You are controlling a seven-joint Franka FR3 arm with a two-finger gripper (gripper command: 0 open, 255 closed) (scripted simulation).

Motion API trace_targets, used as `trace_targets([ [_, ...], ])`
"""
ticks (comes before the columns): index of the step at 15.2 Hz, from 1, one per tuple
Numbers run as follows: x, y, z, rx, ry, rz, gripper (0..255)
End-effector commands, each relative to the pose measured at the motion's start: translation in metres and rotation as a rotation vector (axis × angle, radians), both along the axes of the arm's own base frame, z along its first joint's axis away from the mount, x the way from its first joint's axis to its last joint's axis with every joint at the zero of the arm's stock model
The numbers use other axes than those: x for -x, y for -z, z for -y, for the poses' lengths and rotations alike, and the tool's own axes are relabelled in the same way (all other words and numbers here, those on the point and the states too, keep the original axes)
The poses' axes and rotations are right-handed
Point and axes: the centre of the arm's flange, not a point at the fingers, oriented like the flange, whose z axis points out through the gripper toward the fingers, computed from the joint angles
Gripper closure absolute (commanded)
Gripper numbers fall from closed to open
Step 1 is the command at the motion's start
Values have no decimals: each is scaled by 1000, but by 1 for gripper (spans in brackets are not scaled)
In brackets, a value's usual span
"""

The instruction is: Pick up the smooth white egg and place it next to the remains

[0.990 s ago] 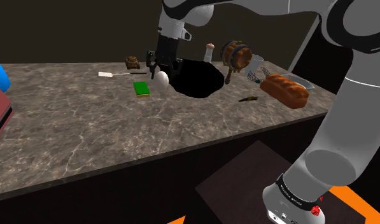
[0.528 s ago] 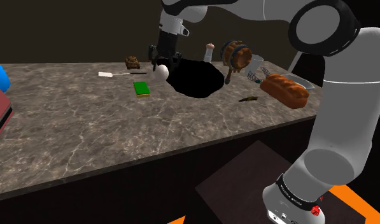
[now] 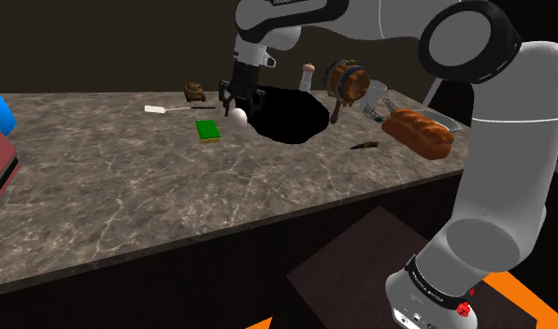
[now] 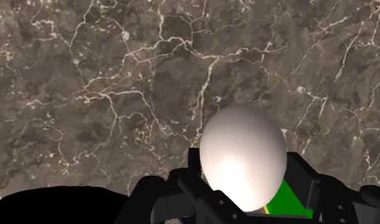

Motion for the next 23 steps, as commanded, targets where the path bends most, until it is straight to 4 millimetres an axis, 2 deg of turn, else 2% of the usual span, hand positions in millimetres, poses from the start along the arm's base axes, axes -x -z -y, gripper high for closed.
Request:
trace_targets([
  [1, 1, 11, 0, 0, 0, 1, 255],
  [16, 1, 90, 0, 0, 0, 1, 255],
  [23, 1, 92, 0, 0, 0, 1, 255],
])
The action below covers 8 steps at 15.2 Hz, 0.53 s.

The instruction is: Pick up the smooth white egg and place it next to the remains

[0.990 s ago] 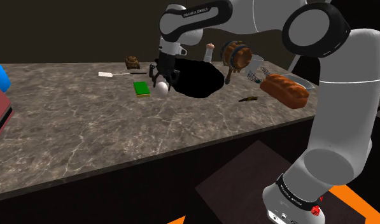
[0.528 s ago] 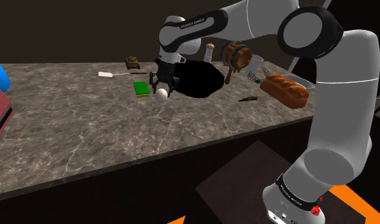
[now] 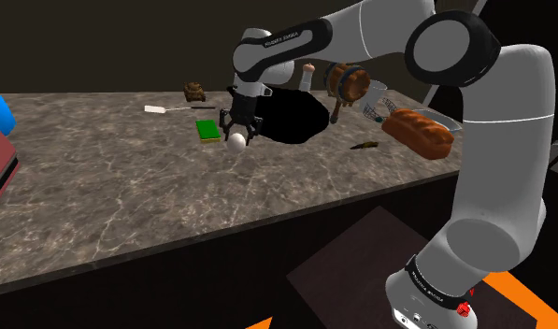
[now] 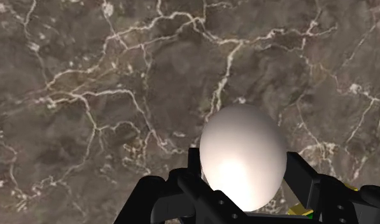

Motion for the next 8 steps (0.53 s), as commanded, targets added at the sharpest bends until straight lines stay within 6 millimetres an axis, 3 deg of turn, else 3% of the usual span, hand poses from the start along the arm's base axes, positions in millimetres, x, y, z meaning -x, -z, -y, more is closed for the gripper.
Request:
trace_targets([
  [1, 0, 0, 0, 0, 0, 0, 255],
  [2, 0, 0, 0, 0, 0, 0, 0],
  [7, 0, 0, 0, 0, 0, 0, 0],
  [8, -1, -13, 3, 0, 0, 0, 0],
])
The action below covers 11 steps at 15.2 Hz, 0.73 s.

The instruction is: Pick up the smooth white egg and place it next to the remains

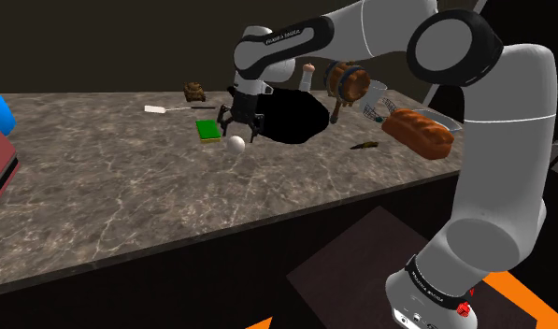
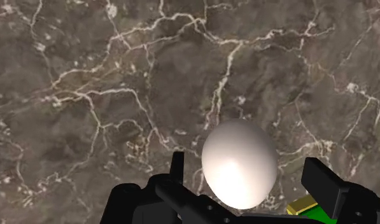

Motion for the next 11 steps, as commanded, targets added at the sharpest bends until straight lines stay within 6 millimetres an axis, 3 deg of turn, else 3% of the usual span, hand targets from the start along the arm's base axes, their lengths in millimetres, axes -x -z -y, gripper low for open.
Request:
trace_targets([
  [1, -2, -20, 3, 0, 0, 0, 0],
  [3, -4, -43, 8, 0, 0, 0, 0],
  [11, -4, -43, 8, 0, 0, 0, 0],
])
